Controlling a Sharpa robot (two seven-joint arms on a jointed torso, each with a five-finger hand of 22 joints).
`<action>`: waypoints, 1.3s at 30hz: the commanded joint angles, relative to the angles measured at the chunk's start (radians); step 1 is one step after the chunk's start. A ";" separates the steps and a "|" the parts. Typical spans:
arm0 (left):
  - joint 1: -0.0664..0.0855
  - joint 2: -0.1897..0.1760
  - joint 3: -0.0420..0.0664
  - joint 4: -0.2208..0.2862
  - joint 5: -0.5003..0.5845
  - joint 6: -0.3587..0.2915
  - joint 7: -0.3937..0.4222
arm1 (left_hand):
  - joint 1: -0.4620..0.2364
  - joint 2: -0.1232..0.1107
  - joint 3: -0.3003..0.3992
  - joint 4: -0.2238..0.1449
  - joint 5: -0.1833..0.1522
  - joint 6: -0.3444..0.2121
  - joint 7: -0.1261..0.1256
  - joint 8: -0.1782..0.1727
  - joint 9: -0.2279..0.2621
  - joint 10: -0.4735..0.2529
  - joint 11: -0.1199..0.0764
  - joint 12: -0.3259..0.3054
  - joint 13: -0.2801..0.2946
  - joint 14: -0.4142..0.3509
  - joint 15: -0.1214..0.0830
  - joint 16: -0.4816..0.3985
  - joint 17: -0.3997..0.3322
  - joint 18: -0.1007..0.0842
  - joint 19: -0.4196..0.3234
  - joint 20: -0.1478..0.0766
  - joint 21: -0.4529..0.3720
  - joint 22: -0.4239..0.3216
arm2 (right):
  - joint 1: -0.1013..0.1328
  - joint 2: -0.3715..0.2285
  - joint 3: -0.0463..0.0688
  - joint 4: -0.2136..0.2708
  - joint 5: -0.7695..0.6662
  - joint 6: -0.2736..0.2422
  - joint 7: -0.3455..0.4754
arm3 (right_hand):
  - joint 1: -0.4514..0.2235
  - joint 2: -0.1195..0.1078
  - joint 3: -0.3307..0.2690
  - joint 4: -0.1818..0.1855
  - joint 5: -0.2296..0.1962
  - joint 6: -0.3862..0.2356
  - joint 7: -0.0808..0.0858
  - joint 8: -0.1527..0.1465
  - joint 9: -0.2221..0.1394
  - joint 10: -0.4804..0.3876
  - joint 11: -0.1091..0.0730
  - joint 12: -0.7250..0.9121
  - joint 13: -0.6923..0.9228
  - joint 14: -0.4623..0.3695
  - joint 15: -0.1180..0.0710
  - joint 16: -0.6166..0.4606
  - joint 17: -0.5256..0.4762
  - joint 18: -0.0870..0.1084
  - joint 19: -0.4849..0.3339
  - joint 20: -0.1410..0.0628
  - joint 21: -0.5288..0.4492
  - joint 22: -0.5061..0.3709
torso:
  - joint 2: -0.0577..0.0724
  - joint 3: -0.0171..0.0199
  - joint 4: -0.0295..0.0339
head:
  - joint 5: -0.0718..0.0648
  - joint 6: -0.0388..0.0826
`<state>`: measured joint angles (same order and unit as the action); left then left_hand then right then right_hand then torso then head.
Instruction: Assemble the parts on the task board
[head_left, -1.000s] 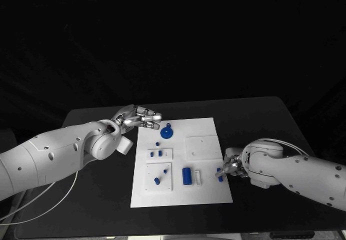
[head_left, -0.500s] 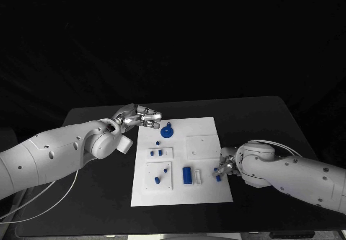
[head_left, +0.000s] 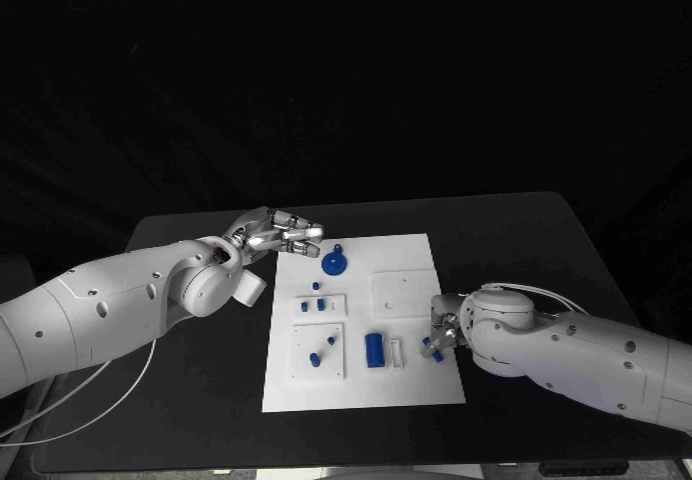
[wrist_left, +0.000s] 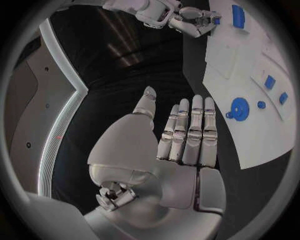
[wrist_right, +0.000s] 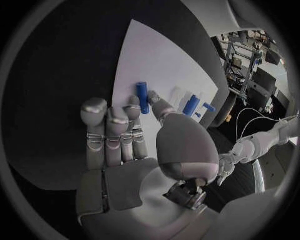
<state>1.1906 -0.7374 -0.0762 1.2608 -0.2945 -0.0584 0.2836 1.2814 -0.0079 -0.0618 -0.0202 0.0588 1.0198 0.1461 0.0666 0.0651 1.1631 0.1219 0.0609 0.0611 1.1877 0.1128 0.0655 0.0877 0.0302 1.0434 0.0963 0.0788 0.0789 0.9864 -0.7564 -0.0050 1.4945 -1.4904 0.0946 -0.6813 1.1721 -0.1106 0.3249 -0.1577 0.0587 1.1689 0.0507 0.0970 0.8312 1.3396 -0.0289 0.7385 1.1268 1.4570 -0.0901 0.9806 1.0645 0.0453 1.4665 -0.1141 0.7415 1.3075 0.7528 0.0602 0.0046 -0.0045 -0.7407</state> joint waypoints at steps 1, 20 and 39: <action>0.000 0.000 0.001 0.003 0.003 0.015 0.004 | -0.011 0.000 0.000 0.008 0.002 -0.006 -0.001 0.004 0.001 -0.006 0.001 -0.001 0.001 -0.004 0.001 -0.003 0.001 0.003 -0.004 0.002 -0.003 -0.001 | -0.036 0.002 -0.028 -0.017 -0.043 0.048 -0.023 | 0.017 0.023 0.013 -0.018 0.056 -0.037 0.027 -0.034 -0.717 -0.009 0.001 0.004 -0.002 -0.001 0.006 -0.002 -0.001 0.002 0.007 0.008 -0.003 0.095 | 0.000 0.0011 0.0001 | 0.000 0.001; 0.000 -0.001 0.001 0.004 0.001 0.015 0.000 | -0.011 0.000 0.000 0.008 0.002 -0.006 -0.001 0.004 0.001 -0.006 0.001 -0.001 0.001 -0.004 0.001 -0.003 0.001 0.003 -0.004 0.002 -0.003 -0.001 | -0.040 -0.035 -0.027 0.004 0.267 -0.046 0.007 | -0.130 0.045 0.335 -0.114 0.477 -0.063 0.044 -0.034 -0.763 -0.022 0.001 0.008 -0.008 -0.005 0.001 -0.003 -0.003 0.014 -0.010 0.003 0.050 0.097 | 0.000 0.0008 -0.0008 | 0.005 -0.003; 0.000 0.001 0.001 0.003 -0.001 0.018 -0.003 | -0.010 0.002 0.000 0.008 0.003 -0.007 0.000 0.005 0.001 -0.008 0.002 -0.002 0.001 -0.005 0.001 -0.003 0.002 0.003 -0.005 0.003 -0.002 -0.001 | -0.039 -0.038 -0.014 0.053 0.433 -0.181 0.034 | -0.124 0.046 0.193 -0.085 0.439 -0.052 0.036 -0.034 -0.762 -0.021 -0.002 0.008 -0.011 -0.005 -0.002 -0.009 -0.010 0.010 -0.002 0.001 0.027 0.093 | 0.000 0.0007 0.0001 | 0.007 -0.003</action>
<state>1.1906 -0.7383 -0.0763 1.2612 -0.2952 -0.0561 0.2766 1.2815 -0.0079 -0.0591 -0.0175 0.0588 1.0198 0.1461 0.0666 0.0651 1.1631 0.1219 0.0609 0.0609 1.1877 0.1128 0.0655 0.0885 0.0301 1.0434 0.0963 0.0789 0.0791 0.9603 -0.7998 -0.0102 1.5466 -1.1378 -0.0830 -0.6450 1.0330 -0.0671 0.4538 -0.1774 0.5024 1.1307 0.0747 0.0587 0.7736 1.3167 -0.0236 0.7462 1.1167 1.4570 -0.0866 0.9757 1.0553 0.0453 1.4629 -0.1104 0.7707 1.3074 0.7531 0.0610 0.0051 0.0022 -0.7438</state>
